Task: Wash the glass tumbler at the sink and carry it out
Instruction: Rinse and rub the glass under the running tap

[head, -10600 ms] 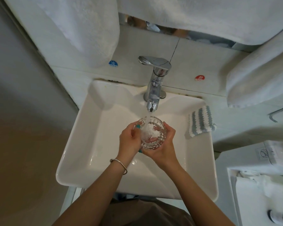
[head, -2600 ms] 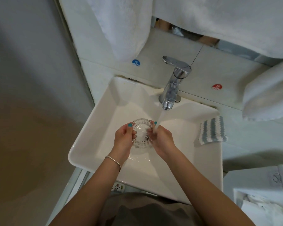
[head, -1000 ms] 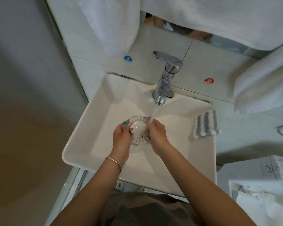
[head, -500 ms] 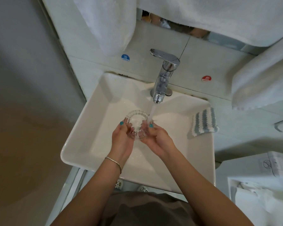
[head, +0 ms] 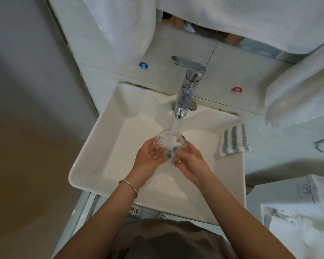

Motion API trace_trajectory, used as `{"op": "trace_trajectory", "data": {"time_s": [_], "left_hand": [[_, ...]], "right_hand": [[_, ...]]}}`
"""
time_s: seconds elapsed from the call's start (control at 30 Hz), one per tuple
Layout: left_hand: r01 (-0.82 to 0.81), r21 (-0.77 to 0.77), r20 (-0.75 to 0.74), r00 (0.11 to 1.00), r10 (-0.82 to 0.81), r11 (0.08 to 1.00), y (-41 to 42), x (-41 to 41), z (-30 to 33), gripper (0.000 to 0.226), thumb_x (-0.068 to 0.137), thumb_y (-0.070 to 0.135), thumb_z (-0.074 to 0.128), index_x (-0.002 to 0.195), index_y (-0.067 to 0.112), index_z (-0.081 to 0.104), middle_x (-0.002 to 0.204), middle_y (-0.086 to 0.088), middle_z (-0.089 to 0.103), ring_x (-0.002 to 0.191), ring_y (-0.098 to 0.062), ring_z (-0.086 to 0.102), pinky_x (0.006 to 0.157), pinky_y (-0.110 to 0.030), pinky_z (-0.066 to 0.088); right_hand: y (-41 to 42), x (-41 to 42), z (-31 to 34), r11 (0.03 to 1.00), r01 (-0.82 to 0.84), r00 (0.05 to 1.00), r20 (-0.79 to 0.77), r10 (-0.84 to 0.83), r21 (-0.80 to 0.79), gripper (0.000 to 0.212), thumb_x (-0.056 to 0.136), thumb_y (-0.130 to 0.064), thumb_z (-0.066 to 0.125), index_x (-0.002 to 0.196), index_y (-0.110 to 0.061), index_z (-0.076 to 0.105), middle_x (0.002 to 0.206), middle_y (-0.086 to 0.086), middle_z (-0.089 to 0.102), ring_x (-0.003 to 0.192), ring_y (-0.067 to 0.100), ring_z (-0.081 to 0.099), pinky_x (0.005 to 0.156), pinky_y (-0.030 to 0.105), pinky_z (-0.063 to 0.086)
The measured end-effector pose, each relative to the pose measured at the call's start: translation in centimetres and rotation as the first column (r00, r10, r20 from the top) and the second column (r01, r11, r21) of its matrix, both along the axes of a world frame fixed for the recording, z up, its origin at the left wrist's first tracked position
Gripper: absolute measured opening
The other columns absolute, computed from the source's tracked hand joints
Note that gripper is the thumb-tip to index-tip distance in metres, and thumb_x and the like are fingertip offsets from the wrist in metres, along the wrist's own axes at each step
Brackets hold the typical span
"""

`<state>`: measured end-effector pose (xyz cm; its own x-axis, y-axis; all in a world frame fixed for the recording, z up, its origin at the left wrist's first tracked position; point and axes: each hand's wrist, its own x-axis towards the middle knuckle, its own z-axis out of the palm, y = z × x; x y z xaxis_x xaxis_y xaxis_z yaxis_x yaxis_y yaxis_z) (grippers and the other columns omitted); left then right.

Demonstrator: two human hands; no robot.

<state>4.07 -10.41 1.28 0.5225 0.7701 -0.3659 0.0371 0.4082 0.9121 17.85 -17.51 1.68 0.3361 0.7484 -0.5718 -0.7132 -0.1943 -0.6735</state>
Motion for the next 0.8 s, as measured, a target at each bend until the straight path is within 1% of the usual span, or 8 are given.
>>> {"op": "trace_trajectory", "data": {"time_s": [0.1, 0.2, 0.3, 0.37, 0.57, 0.63, 0.7, 0.8], "left_hand": [[0.017, 0.058, -0.036, 0.999, -0.015, 0.998, 0.0, 0.1, 0.2, 0.061, 0.077, 0.002, 0.076, 0.127, 0.023, 0.049, 0.112, 0.011, 0.062, 0.089, 0.009, 0.065, 0.073, -0.012, 0.053], [0.004, 0.071, -0.058, 0.998, 0.000, 0.997, 0.1, 0.1, -0.3, 0.078, 0.079, 0.005, 0.076, 0.144, 0.022, 0.036, 0.130, 0.005, 0.054, 0.109, -0.005, 0.060, 0.090, -0.023, 0.052], [-0.009, 0.037, -0.023, 1.000, 0.010, 0.999, 0.0, 0.2, -0.4, 0.085, 0.080, 0.008, 0.075, 0.146, 0.033, 0.029, 0.140, 0.002, 0.047, 0.123, -0.016, 0.054, 0.101, -0.039, 0.048], [-0.025, -0.021, 0.045, 0.999, 0.025, 0.999, -0.1, 0.4, -0.5, 0.076, 0.085, 0.009, 0.070, 0.142, 0.041, 0.031, 0.144, -0.001, 0.045, 0.126, -0.021, 0.052, 0.101, -0.047, 0.048], [-0.064, -0.114, 0.061, 0.996, 0.071, 0.991, -0.4, 1.5, -0.4, 0.059, 0.091, 0.027, 0.064, 0.133, 0.054, 0.033, 0.145, 0.002, 0.039, 0.124, -0.022, 0.052, 0.090, -0.044, 0.056], [-0.071, -0.174, 0.063, 0.994, 0.084, 0.982, -0.7, 1.8, 0.0, 0.059, 0.090, 0.032, 0.063, 0.137, 0.051, 0.031, 0.140, 0.003, 0.043, 0.118, -0.020, 0.057, 0.085, -0.040, 0.057], [-0.061, -0.271, 0.122, 0.988, 0.098, 0.961, -0.8, 2.1, 0.3, 0.057, 0.093, 0.028, 0.060, 0.139, 0.043, 0.030, 0.132, -0.003, 0.052, 0.106, -0.018, 0.064, 0.082, -0.037, 0.058], [-0.078, -0.399, 0.184, 0.969, 0.163, 0.914, -0.6, 2.3, 0.4, 0.054, 0.094, 0.029, 0.058, 0.140, 0.034, 0.031, 0.130, -0.016, 0.055, 0.097, -0.024, 0.067, 0.081, -0.041, 0.057]], "right_hand": [[0.2, -0.1, 0.2, 1.000, -0.009, 0.999, 0.039, 0.008, 0.018, 0.056, 0.082, 0.019, 0.058, 0.131, -0.007, 0.052, 0.120, 0.018, 0.065, 0.108, 0.036, 0.064, 0.074, 0.039, 0.057], [0.7, -0.5, 0.2, 1.000, -0.016, 0.995, 0.097, 0.014, 0.025, 0.058, 0.080, 0.019, 0.061, 0.131, -0.008, 0.052, 0.122, 0.019, 0.063, 0.113, 0.038, 0.062, 0.086, 0.046, 0.054], [1.5, -1.1, 0.3, 0.998, -0.041, 0.957, 0.284, 0.051, -0.040, 0.057, 0.080, 0.021, 0.060, 0.125, -0.013, 0.053, 0.112, 0.013, 0.066, 0.109, 0.032, 0.063, 0.083, 0.038, 0.055], [1.6, -1.4, 0.3, 0.997, -0.056, 0.923, 0.377, 0.075, -0.061, 0.057, 0.080, 0.019, 0.063, 0.121, -0.020, 0.053, 0.109, 0.007, 0.067, 0.108, 0.029, 0.064, 0.083, 0.036, 0.055], [0.6, -1.7, 0.1, 0.992, -0.124, 0.853, 0.508, 0.119, -0.025, 0.052, 0.083, 0.011, 0.066, 0.117, -0.027, 0.057, 0.105, -0.003, 0.067, 0.098, 0.010, 0.065, 0.078, 0.022, 0.056], [0.6, -1.9, 0.0, 0.984, -0.167, 0.752, 0.637, 0.168, -0.063, 0.040, 0.086, 0.006, 0.065, 0.111, -0.025, 0.061, 0.097, -0.004, 0.067, 0.090, 0.004, 0.064, 0.080, 0.020, 0.053], [0.4, -2.1, -0.4, 0.970, -0.206, 0.567, 0.792, 0.227, -0.130, 0.029, 0.089, 0.001, 0.063, 0.106, -0.023, 0.065, 0.091, -0.008, 0.065, 0.082, -0.006, 0.060, 0.077, 0.012, 0.048], [0.1, -2.0, -0.9, 0.955, -0.267, 0.352, 0.909, 0.222, -0.130, 0.032, 0.083, 0.010, 0.064, 0.104, -0.012, 0.070, 0.086, -0.008, 0.059, 0.081, -0.009, 0.055, 0.074, 0.006, 0.042]]}}
